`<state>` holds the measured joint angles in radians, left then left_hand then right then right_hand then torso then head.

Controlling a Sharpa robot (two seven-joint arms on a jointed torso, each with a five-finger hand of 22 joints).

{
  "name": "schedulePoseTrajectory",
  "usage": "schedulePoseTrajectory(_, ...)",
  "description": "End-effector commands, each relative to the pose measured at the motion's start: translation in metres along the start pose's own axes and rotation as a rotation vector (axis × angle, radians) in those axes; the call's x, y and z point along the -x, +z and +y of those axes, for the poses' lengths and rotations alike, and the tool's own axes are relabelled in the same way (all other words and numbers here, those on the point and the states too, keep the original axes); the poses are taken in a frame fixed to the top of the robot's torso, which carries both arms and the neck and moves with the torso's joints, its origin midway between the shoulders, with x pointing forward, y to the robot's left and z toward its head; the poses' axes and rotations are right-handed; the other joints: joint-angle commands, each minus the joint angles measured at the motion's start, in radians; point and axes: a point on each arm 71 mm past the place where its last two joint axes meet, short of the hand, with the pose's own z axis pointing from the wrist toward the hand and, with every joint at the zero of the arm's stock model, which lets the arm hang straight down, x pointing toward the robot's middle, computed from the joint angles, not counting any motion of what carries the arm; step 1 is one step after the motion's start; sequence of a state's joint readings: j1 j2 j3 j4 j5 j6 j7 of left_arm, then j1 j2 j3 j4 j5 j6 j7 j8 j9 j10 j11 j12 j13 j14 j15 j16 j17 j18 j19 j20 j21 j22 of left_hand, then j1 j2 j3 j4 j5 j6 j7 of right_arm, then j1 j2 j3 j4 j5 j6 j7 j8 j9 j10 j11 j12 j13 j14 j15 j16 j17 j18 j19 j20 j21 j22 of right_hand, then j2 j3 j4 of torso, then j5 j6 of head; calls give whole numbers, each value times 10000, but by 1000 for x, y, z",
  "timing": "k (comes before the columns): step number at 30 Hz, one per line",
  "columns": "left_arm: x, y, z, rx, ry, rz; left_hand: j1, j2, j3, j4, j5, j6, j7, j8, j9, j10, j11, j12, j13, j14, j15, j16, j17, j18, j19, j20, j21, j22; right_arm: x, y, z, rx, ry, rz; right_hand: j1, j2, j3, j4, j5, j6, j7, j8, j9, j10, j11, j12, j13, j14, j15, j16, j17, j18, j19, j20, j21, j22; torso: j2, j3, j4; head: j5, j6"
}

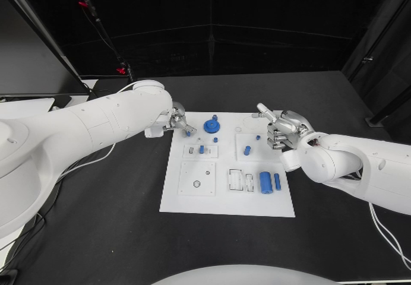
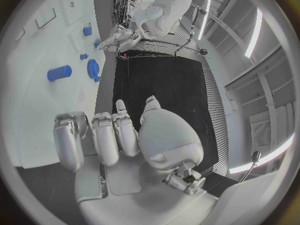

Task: Assemble the parts on the task board

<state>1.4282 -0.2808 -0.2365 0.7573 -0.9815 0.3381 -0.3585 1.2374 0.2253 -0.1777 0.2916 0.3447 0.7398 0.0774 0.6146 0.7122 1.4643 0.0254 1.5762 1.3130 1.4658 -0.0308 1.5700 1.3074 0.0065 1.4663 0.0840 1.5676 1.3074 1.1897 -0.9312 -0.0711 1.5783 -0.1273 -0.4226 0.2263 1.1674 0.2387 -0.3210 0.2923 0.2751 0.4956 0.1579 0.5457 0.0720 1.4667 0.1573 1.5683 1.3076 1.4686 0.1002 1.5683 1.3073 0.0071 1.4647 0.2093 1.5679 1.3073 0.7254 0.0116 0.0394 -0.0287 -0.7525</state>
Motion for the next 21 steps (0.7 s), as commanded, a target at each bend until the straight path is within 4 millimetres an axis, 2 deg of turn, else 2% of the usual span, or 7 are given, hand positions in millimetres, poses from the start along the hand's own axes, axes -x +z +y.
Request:
schedulePoseTrajectory(1, 1, 0, -2, -72, 20, -66, 684, 595, 58, 9, 51, -65, 14, -26, 12, 1065, -68, -54, 2578, 1050, -69, 8, 2634, -65, 1045, -32, 32, 2634, -1, 0, 1, 50, 29, 88, 30, 55, 34, -32, 55, -71, 759, 57, 0, 1041, 36, 25, 2632, 1022, 43, 25, 2635, -71, 1061, 35, 29, 2635, -2, 3, 6, -2, -2)
schedulePoseTrajectory(4, 1, 0, -2, -79, 19, -69, 690, 597, 67, 10, 66, -62, 14, -26, 12, 1065, -68, -54, 2578, 1050, -69, 8, 2634, -65, 1045, -33, 32, 2634, -1, 0, 1, 46, 30, 94, 30, 55, 34, -32, 55, -71, 759, 57, 0, 1041, 36, 25, 2632, 1022, 43, 25, 2635, -71, 1061, 35, 29, 2635, 0, 3, 0, 1, -2)
schedulePoseTrajectory(6, 1, 0, -2, -79, 16, -74, 763, 594, 152, 13, 243, -51, 9, -39, 11, 1065, -73, -54, 2578, 1050, -72, 8, 2634, -65, 1045, -35, 32, 2634, -1, 0, 1, 41, 31, 97, 39, 56, 36, -34, 69, -74, 761, 64, 1, 1041, 38, 25, 2632, 1022, 45, 25, 2635, -71, 1061, 36, 29, 2635, -2, 4, -1, -3, -5)
schedulePoseTrajectory(12, 1, 0, -2, -101, 9, -89, 1209, 418, 624, 26, 1612, -50, -7, -125, -5, 1065, -88, -54, 2578, 1050, -94, 8, 2634, -65, 1045, -55, 32, 2634, -1, 0, 1, 23, 30, 99, 61, 57, 41, -37, 106, -82, 765, 79, 3, 1041, 43, 25, 2632, 1022, 49, 25, 2635, -71, 1061, 40, 29, 2635, 0, 2, -1, -8, -12)
schedulePoseTrajectory(13, 1, 0, -2, -108, 6, -98, 1220, 405, 689, 28, 1744, -42, -3, -136, -9, 1065, -86, -54, 2578, 1050, -93, 8, 2634, -65, 1045, -56, 32, 2634, -1, 0, 1, 20, 30, 100, 61, 57, 41, -37, 106, -82, 765, 79, 3, 1041, 43, 25, 2632, 1022, 49, 25, 2635, -71, 1061, 40, 29, 2635, -1, 4, 0, -8, -21)
schedulePoseTrajectory(21, 1, 0, -2, -142, -4, -114, 1311, 358, 1076, 18, 2020, 39, -32, -171, -20, 1065, -107, -54, 2578, 1050, -102, 8, 2634, -65, 1045, -61, 32, 2634, -1, 0, 1, 7, 29, 102, 73, 57, 42, -37, 129, -88, 767, 90, 4, 1041, 45, 25, 2632, 1022, 52, 25, 2635, -71, 1061, 42, 29, 2635, -1, 4, 3, -13, -27)
